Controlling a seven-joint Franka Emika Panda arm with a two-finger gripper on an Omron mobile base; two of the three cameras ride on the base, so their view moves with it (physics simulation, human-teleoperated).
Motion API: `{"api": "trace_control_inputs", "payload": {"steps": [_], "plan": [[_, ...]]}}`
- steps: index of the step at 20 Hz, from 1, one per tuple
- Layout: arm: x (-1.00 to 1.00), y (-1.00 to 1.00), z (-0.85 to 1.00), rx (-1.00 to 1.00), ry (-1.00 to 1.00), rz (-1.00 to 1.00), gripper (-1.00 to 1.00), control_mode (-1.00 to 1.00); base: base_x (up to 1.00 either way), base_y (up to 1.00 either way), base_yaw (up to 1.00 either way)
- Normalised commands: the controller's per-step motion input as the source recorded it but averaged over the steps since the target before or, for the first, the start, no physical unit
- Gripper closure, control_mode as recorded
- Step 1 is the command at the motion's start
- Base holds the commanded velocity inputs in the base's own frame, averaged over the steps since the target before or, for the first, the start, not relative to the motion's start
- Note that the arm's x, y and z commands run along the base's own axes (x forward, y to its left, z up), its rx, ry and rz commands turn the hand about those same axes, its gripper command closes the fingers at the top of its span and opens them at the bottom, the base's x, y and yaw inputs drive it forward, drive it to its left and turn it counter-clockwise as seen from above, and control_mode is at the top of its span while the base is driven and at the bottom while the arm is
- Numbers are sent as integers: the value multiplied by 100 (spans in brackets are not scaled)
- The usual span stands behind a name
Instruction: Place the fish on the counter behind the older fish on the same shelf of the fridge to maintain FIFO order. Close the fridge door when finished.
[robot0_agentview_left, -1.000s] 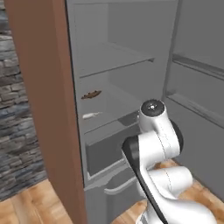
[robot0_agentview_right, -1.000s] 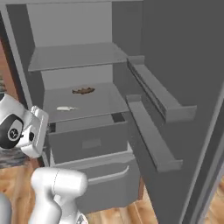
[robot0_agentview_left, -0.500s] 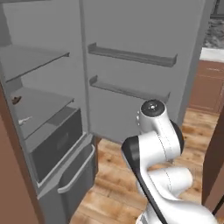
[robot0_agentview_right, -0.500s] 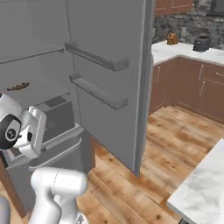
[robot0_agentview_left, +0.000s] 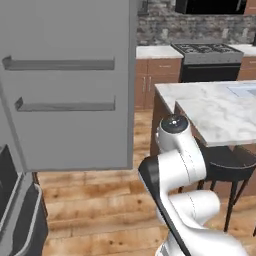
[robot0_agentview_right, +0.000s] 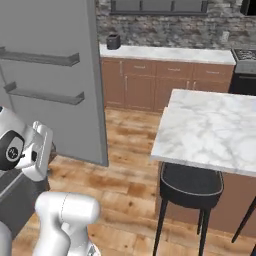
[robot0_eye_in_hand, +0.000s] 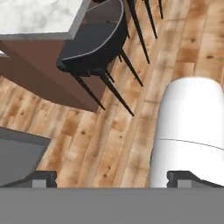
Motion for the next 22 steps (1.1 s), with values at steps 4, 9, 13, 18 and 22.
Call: {"api": "trace_control_inputs", "payload": {"steps": [4,9,13,18,22], "plan": [[0,0,0,0,0,0,-100,100,-14,-77,-72],[0,0,0,0,0,0,-100,100,-3,-100,-37],[0,0,0,0,0,0,-100,100,-4,-100,-18],[0,0,0,0,0,0,-100,100,-7,-100,-10],[0,0,0,0,0,0,-100,100,-9,-100,-1]]}}
